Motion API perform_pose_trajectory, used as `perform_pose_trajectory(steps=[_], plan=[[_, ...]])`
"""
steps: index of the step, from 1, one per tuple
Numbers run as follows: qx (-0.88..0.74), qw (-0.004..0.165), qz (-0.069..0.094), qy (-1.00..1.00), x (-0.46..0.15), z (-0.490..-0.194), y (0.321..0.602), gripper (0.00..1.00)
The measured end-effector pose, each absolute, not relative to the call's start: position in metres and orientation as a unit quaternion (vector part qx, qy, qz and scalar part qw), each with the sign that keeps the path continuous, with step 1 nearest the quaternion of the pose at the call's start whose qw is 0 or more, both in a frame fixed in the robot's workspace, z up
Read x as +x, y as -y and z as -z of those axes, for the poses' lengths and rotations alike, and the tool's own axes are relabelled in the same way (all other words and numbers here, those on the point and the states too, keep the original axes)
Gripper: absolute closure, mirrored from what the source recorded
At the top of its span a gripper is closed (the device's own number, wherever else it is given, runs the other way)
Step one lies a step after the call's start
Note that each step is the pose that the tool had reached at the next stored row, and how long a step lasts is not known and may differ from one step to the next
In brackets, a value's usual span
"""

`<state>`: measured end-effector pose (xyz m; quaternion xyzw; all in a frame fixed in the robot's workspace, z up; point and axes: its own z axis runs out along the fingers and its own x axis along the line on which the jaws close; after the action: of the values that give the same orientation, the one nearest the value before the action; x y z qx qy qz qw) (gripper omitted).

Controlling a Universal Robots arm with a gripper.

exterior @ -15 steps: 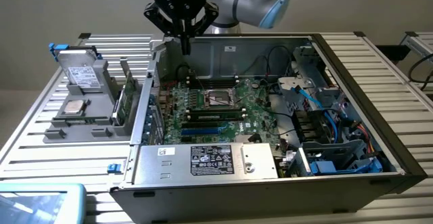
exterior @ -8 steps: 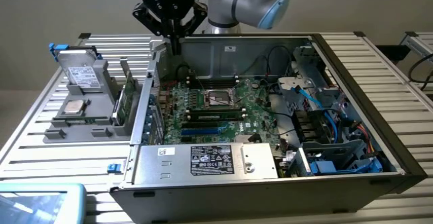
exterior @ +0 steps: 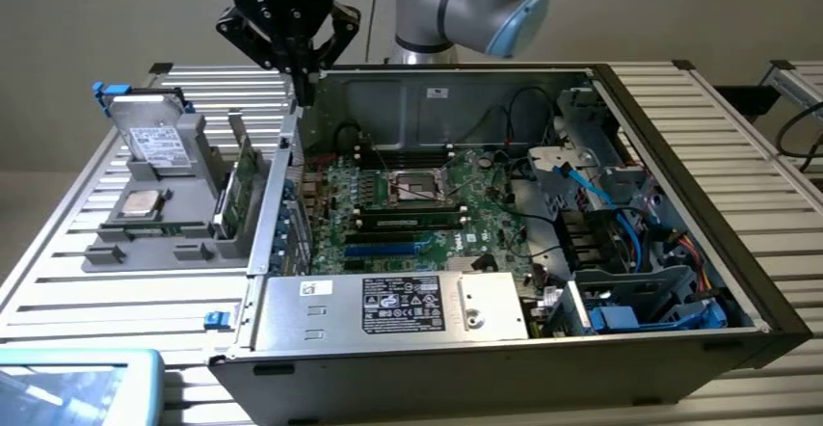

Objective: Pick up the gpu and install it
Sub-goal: 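Reach for the gpu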

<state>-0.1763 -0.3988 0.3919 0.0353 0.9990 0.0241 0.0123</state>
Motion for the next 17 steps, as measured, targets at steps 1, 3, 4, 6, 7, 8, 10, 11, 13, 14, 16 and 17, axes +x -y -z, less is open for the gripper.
perform_pose_trajectory(steps=[1, 3, 4, 6, 7, 8, 10, 11, 13, 14, 16, 17], plan=[[0.035, 0.012, -0.024, -0.999, -0.181, -0.392, 0.399, 0.88], [0.035, 0.012, -0.024, -0.999, -0.19, -0.391, 0.399, 0.88], [0.035, 0.012, -0.024, -0.999, -0.195, -0.391, 0.399, 0.88], [0.035, 0.012, -0.025, -0.999, -0.204, -0.39, 0.399, 0.88], [0.035, 0.012, -0.025, -0.999, -0.208, -0.389, 0.399, 0.88], [0.035, 0.012, -0.025, -0.999, -0.213, -0.388, 0.399, 0.88], [0.035, 0.012, -0.025, -0.999, -0.226, -0.386, 0.399, 0.88], [0.035, 0.012, -0.025, -0.999, -0.231, -0.385, 0.399, 0.88], [0.035, 0.012, -0.025, -0.999, -0.24, -0.384, 0.399, 0.88], [0.035, 0.012, -0.025, -0.999, -0.245, -0.383, 0.399, 0.88], [0.035, 0.012, -0.025, -0.999, -0.254, -0.381, 0.399, 0.88], [0.035, 0.012, -0.025, -0.999, -0.258, -0.381, 0.399, 0.88]])
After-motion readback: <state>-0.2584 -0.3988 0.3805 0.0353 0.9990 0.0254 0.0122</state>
